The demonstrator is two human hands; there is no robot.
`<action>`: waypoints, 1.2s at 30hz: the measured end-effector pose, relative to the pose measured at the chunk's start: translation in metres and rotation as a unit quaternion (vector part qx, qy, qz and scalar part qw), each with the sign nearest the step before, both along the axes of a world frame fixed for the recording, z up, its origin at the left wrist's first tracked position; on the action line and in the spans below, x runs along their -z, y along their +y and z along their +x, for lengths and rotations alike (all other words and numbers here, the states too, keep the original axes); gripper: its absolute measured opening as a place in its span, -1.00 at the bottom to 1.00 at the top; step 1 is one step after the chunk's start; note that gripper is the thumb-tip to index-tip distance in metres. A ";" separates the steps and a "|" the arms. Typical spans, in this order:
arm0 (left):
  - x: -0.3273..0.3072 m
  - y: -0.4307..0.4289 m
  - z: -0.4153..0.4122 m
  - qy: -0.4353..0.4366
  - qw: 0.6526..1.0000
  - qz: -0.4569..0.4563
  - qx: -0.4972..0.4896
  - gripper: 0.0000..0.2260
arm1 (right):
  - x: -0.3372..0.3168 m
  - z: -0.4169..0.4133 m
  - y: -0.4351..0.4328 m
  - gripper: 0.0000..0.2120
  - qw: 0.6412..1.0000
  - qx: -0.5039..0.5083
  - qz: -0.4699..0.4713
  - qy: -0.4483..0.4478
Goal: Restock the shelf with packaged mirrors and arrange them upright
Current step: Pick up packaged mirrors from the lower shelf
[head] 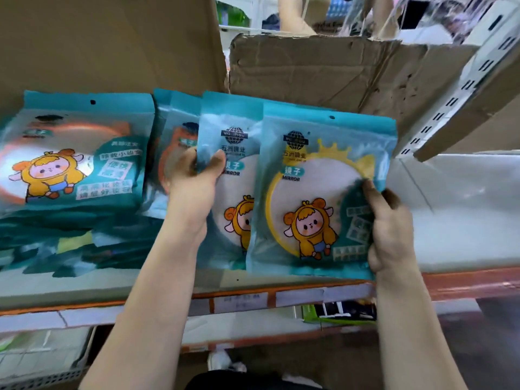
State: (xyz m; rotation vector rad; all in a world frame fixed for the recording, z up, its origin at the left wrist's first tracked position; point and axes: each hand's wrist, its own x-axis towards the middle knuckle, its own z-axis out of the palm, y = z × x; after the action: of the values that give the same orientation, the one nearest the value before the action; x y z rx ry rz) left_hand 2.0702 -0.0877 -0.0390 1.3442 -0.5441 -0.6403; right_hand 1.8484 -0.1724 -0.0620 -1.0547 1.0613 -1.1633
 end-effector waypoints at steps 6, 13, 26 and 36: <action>-0.009 -0.010 -0.045 0.056 0.997 -0.008 0.044 -0.83 | 0.002 -0.047 0.013 -0.94 0.998 0.061 0.003 -0.017; -0.012 -0.030 -0.133 0.103 0.989 -0.011 0.104 -0.86 | 0.003 -0.147 0.019 -0.93 0.991 0.134 -0.014 0.000; 0.013 -0.061 -0.384 0.134 0.966 0.047 0.216 -0.92 | 0.001 -0.421 0.062 -0.90 0.959 0.281 -0.004 0.026; 0.005 -0.103 -0.529 0.126 0.937 0.042 0.324 -0.91 | 0.003 -0.549 0.083 -0.94 0.918 0.392 0.035 -0.049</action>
State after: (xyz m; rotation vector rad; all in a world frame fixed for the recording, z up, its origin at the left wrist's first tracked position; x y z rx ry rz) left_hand 1.5414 -0.1911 -0.0436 1.1252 -0.7615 -1.3699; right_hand 1.2998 -0.0892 -0.0652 -0.4901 1.4910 -1.7691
